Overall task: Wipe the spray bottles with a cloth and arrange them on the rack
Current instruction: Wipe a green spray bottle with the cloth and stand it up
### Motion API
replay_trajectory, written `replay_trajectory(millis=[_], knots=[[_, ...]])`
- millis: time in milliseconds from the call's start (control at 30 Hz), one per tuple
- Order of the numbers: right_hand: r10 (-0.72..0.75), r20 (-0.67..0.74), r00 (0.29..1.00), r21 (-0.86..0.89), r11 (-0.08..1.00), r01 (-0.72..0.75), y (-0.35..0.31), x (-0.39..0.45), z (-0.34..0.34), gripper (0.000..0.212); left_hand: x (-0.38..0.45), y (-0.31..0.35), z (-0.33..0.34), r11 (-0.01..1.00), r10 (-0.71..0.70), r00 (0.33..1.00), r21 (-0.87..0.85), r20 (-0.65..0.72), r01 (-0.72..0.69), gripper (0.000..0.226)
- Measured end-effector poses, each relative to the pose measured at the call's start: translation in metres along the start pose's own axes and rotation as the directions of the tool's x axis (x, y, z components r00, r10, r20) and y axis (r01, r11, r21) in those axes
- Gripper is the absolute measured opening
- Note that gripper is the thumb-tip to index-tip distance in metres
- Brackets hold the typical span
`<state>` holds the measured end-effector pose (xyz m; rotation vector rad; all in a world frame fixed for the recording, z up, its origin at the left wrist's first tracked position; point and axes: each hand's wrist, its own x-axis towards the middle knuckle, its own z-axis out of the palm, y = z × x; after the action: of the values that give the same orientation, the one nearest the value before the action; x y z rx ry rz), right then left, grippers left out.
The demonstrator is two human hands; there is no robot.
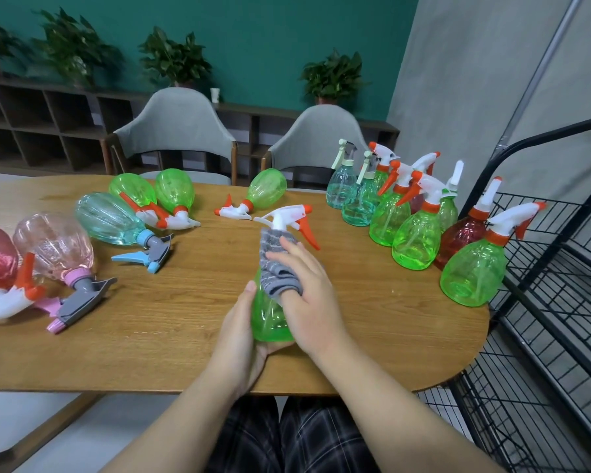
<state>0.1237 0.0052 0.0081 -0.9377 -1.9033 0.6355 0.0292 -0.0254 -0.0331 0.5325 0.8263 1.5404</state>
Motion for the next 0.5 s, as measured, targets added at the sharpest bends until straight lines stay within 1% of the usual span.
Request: replay_trajectory(millis=[167, 267, 333, 400, 500], knots=[[-0.125, -0.027, 0.992, 0.061, 0.990, 0.126, 0.011, -0.006, 0.000, 0.054, -0.001, 0.001, 0.000, 0.999, -0.038, 0.999, -0.028, 0.032, 0.039, 0.056], [-0.225, -0.005, 0.974, 0.104, 0.969, 0.224, 0.015, -0.012, -0.002, 0.042, -0.001, 0.001, -0.001, 0.997, -0.039, 0.998, -0.057, 0.054, 0.042, 0.062], [-0.286, -0.016, 0.958, 0.139, 0.948, 0.285, 0.017, -0.017, -0.003, 0.034, 0.000, 0.002, -0.002, 0.995, -0.066, 0.996, -0.066, 0.056, 0.070, 0.067], [-0.291, -0.031, 0.956, 0.212, 0.933, 0.291, 0.019, -0.021, -0.004, 0.032, 0.000, 0.003, -0.003, 0.993, -0.095, 0.993, -0.068, 0.063, 0.099, 0.071], [-0.283, -0.016, 0.959, 0.267, 0.923, 0.277, 0.020, -0.026, -0.006, 0.030, -0.001, 0.003, -0.004, 0.996, -0.069, 0.996, -0.057, 0.061, 0.073, 0.075]])
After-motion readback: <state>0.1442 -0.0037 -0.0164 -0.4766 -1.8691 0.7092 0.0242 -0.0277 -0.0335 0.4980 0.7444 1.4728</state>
